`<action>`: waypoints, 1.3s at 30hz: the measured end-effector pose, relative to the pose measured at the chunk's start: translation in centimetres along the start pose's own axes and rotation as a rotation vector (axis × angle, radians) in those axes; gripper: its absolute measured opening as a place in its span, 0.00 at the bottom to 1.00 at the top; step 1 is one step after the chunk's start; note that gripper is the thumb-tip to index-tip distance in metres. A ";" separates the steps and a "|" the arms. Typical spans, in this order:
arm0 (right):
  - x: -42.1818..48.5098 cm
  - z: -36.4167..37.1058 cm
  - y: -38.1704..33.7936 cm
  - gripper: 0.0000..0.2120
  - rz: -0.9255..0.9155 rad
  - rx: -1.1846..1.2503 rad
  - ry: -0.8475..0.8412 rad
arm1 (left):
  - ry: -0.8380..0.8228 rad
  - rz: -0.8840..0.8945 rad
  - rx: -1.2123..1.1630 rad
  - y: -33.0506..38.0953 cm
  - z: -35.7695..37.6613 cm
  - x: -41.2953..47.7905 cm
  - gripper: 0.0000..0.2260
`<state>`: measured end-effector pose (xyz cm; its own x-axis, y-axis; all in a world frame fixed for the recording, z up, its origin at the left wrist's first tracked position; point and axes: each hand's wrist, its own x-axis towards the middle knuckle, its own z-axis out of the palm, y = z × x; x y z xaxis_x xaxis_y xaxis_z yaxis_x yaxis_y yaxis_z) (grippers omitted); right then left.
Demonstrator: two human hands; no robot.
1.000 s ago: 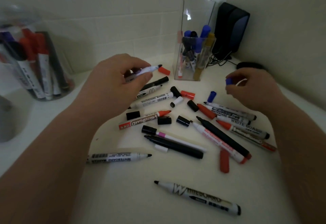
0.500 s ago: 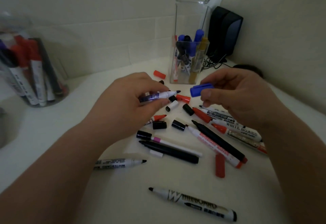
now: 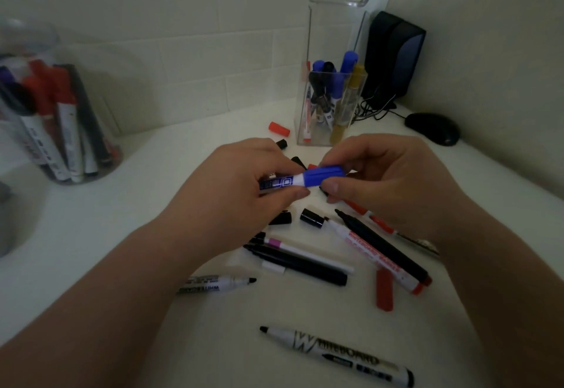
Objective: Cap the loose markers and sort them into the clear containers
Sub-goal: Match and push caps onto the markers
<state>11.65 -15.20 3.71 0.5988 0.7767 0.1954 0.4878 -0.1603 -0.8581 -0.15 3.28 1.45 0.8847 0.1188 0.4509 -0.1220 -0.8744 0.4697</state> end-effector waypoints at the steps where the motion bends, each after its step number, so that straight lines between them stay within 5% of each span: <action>1: 0.0 0.1 0.1 0.10 -0.013 -0.007 -0.006 | -0.006 -0.010 -0.004 0.1 0.0 0.0 0.13; 9: -0.2 -0.2 0.0 0.09 -0.163 -0.262 -0.016 | -0.094 -0.062 0.003 -0.2 -0.2 -0.1 0.12; 20: 0.2 0.1 -1.0 0.05 0.156 0.002 -0.030 | -0.128 0.019 0.060 0.3 0.5 0.1 0.10; 28: -0.2 -1.0 -1.2 0.08 0.080 -0.095 0.004 | -0.139 -0.049 -0.036 0.5 0.7 -0.2 0.12; 33: 1.2 -5.0 3.0 0.04 0.216 -0.475 0.343 | -0.071 -0.166 -0.047 -0.4 0.5 0.0 0.11; 39: 2.5 -4.7 6.5 0.13 0.348 -0.636 0.159 | -0.094 -0.159 -0.109 0.2 1.1 0.0 0.14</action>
<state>19.28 -17.11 0.84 0.8469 0.5271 0.0700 0.4980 -0.7401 -0.4519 0.32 2.60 0.72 0.9340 0.2027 0.2943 -0.0206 -0.7917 0.6106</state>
